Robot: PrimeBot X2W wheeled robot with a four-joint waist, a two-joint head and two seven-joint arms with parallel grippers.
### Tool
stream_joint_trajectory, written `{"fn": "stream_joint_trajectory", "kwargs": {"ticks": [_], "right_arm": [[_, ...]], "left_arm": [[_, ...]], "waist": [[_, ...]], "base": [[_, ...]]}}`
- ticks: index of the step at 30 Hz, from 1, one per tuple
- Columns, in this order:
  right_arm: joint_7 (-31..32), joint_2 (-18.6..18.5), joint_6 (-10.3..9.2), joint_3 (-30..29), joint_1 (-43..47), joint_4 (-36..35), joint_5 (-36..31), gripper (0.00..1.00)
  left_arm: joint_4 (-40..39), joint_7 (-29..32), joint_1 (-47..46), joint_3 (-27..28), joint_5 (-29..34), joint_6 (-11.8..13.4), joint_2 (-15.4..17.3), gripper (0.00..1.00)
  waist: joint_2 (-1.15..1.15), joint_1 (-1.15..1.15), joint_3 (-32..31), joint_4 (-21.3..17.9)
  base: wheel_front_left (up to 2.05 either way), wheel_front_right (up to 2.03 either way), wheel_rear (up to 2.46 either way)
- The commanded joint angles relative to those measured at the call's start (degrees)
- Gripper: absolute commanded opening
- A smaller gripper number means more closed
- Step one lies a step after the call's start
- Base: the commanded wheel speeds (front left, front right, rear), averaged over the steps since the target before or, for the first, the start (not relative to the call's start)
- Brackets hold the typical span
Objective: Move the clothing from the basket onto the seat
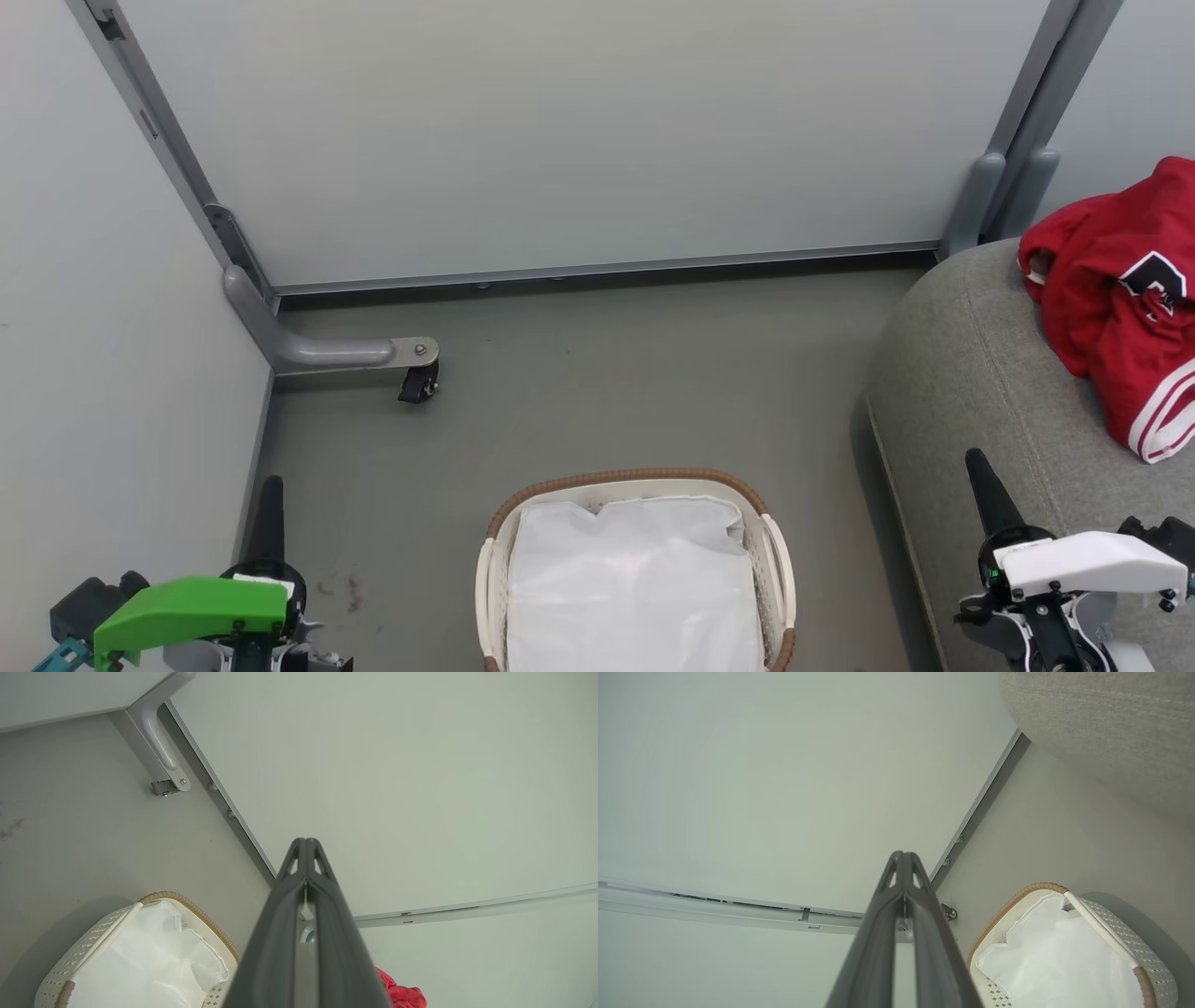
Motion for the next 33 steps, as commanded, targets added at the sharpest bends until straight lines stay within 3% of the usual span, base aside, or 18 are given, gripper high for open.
{"fn": "stream_joint_trajectory", "kwargs": {"ticks": [1, 33], "right_arm": [[0.4, -0.4, -0.03, -0.3, -1.1, -0.7, 1.5, 0.00], [4.3, -0.5, -0.03, -1.4, -1.8, -1.9, 14.8, 0.00]], "left_arm": [[-0.6, 0.4, -1.4, 0.3, -1.5, -0.1, 0.2, 0.00], [-1.6, 4.3, -3.0, 2.6, -14.9, -0.5, 0.3, 0.00]], "waist": [[0.00, 0.00, 0.0, 0.0], [0.00, 0.00, 0.3, -0.9]], "base": [[0.00, 0.00, 0.00], [0.00, 0.00, 0.00]]}}
